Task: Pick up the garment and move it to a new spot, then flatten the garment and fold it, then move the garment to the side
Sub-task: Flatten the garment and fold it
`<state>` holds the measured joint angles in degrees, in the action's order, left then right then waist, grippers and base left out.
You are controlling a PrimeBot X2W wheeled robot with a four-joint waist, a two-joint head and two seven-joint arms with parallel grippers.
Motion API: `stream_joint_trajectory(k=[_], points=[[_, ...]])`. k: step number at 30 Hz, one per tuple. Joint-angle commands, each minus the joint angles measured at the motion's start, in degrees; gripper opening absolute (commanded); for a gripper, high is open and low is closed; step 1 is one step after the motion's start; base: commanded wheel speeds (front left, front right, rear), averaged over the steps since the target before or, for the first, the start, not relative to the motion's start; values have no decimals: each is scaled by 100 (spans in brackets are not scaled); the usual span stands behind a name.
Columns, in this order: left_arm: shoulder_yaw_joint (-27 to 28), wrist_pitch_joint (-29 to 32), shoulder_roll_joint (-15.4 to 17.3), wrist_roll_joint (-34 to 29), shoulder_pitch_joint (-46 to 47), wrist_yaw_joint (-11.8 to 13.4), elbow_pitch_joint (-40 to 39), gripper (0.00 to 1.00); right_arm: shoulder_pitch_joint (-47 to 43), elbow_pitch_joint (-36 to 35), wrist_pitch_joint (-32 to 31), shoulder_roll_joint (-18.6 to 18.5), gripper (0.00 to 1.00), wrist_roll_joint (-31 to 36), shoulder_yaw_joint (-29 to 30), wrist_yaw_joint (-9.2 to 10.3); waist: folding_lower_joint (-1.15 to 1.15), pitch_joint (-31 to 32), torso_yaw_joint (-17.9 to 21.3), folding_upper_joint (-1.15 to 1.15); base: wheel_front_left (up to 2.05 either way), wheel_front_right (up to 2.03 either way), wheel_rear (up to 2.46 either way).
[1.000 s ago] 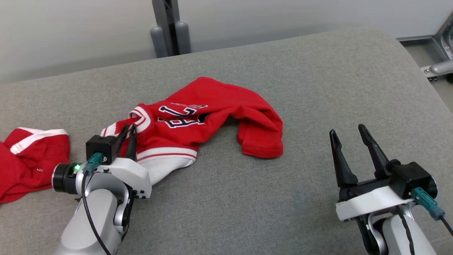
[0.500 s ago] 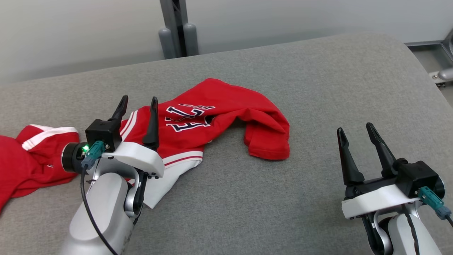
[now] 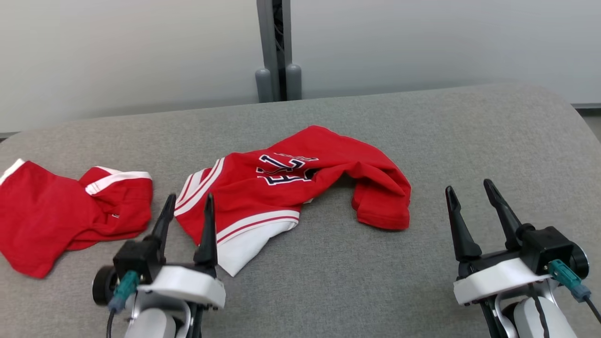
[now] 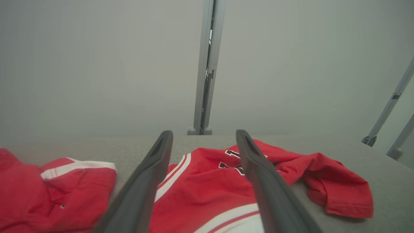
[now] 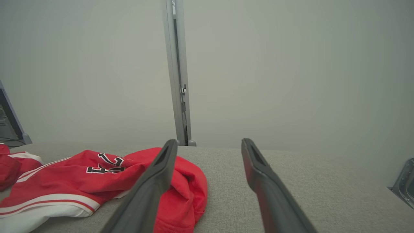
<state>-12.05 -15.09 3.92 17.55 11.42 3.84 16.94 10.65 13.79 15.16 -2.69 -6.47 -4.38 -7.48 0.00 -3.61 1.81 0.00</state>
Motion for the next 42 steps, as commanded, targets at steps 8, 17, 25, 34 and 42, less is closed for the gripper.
stream_joint_trajectory(k=[8, 17, 25, 34, 42], points=[[191, -2, -89, -23, -771, -69, -279, 100, -220, 28, 8, -39, 100, 100, 71, -3, 0, 182, -329, 0, 0, 0, 0], [-162, -2, -93, 131, -516, -54, -276, 100, 129, 548, -335, -287, 100, 352, -463, -2, 0, -23, -703, 0, 0, 0, 0], [-327, -2, -94, 268, -330, -50, -206, 100, 786, 1605, -715, -523, 100, 183, -923, -2, 0, -306, -1023, 0, 0, 0, 0], [-523, -2, -96, 442, -219, 22, -213, 100, 1329, 2744, -758, -532, 100, 590, -681, -2, 0, -535, -1332, 0, 0, 0, 0], [-516, -2, -95, 487, -147, 77, -235, 100, 1578, 3274, -523, -517, 0, 900, -619, -2, 0, -609, -1341, 0, 0, 0, 0]])
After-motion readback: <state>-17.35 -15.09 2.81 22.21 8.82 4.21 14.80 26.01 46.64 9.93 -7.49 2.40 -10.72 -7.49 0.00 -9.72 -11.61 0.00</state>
